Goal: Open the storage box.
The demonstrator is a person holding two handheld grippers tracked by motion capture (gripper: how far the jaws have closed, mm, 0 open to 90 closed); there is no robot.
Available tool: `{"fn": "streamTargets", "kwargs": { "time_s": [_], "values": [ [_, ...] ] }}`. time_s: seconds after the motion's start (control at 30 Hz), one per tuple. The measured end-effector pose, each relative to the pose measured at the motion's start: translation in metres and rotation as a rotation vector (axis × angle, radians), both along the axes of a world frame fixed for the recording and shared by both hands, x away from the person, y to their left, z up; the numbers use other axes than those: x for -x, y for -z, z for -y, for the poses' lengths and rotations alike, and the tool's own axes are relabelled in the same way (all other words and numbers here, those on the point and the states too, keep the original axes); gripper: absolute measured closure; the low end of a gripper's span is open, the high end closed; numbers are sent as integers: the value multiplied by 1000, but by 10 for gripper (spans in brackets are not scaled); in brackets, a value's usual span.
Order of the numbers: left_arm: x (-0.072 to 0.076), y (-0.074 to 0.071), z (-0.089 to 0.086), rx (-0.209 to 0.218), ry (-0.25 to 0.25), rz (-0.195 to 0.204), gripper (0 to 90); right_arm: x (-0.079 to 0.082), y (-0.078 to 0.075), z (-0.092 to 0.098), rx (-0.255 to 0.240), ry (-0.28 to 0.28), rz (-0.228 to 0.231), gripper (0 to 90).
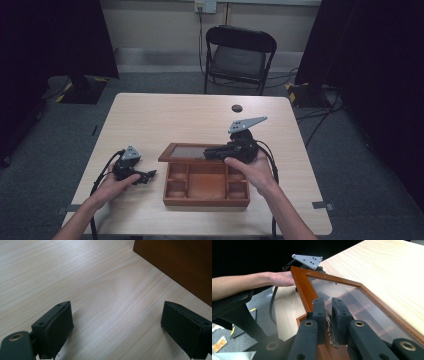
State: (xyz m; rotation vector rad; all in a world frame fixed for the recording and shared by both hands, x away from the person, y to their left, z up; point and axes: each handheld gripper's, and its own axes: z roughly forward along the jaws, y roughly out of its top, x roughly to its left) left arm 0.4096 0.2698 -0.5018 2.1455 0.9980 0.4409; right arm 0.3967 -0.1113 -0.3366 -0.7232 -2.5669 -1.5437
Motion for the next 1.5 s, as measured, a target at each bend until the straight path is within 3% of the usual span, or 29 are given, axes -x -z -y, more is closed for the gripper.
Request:
{"fn": "streamTargets", "kwargs": {
  "time_s": [1.5],
  "values": [
    [0, 0, 0, 2, 1, 0, 97, -13, -11, 0, 7, -4, -1, 825]
  ]
}}
